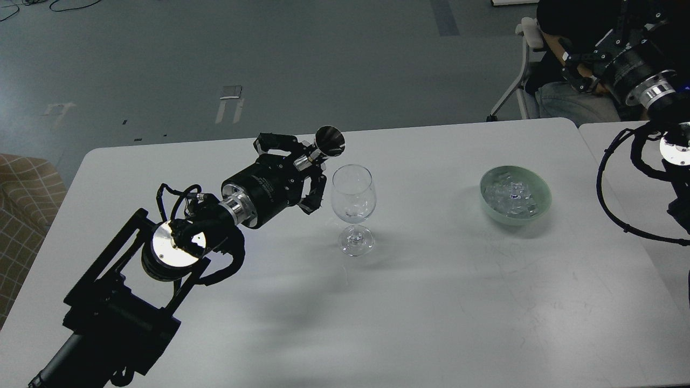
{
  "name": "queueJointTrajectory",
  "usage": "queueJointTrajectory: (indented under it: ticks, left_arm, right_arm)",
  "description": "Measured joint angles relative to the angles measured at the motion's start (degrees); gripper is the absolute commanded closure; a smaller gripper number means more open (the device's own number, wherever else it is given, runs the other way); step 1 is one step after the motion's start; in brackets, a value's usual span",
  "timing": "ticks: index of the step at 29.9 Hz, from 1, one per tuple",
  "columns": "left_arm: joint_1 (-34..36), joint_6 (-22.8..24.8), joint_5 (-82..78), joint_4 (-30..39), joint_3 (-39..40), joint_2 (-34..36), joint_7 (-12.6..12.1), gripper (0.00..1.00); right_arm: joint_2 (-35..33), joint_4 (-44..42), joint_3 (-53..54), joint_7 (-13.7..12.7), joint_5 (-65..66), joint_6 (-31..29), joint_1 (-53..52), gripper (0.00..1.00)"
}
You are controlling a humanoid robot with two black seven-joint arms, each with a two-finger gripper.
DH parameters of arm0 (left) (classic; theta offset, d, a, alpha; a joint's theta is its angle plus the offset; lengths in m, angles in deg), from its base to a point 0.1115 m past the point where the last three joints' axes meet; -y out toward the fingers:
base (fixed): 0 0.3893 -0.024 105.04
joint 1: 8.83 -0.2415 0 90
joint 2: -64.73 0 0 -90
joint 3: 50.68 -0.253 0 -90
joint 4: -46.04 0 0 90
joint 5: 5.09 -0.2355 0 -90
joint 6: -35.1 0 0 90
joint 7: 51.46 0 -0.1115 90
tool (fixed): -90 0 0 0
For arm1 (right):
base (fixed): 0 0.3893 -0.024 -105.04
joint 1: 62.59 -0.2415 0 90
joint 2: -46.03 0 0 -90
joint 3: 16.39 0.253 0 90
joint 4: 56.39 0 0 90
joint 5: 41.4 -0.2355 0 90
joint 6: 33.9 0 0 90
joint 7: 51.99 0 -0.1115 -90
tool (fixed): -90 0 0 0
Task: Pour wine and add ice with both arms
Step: 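Position the jigger just above the wine glass rim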
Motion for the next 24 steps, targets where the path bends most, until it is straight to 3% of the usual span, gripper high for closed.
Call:
queueJointTrajectory:
  ticks: [24]
  left_arm:
    - [-0.06, -0.22, -7.13, -0.25, 0.0, 0.06, 0.21, 1.0]
  right_arm:
    - [0.09, 0.1, -0.07, 0.0, 0.0, 0.0, 0.02, 0.0]
